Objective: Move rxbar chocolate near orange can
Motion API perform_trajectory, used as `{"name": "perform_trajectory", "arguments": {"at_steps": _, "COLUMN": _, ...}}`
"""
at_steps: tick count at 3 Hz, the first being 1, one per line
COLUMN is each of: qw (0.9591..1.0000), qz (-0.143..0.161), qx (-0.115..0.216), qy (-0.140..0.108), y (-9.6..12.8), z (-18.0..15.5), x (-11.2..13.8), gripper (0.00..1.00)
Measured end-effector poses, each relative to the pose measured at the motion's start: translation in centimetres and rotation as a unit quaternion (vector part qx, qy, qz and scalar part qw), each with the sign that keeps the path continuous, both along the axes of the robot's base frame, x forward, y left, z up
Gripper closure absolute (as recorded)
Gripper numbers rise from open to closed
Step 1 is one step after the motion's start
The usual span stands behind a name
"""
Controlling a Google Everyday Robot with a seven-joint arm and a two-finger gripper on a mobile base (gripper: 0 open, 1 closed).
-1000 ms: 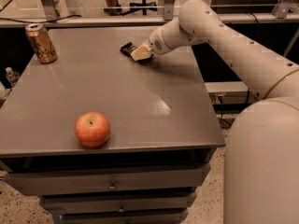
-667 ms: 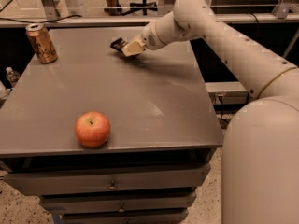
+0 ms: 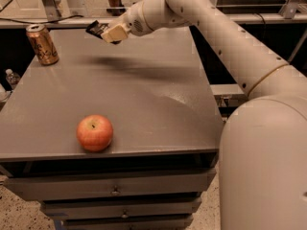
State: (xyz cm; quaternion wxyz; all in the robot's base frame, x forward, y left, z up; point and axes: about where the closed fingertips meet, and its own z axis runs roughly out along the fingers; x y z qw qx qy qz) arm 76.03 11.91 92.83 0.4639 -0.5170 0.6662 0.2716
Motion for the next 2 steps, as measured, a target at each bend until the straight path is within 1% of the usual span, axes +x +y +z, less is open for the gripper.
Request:
{"name": "perform_trajectory", "arguments": {"at_steps": 1, "qw": 1.0, "qz": 0.0, "qx": 0.0, "qy": 0.0, "y": 0.0, "z": 0.0, "x": 0.0, "gripper": 1.0}}
{"name": "perform_trajectory", "arguments": {"at_steps": 2, "qw": 0.9998, "qz": 0.02, "qx": -0.002, "qy": 0.004, "y": 2.3, "z": -0.6, "x": 0.3, "gripper": 1.0}}
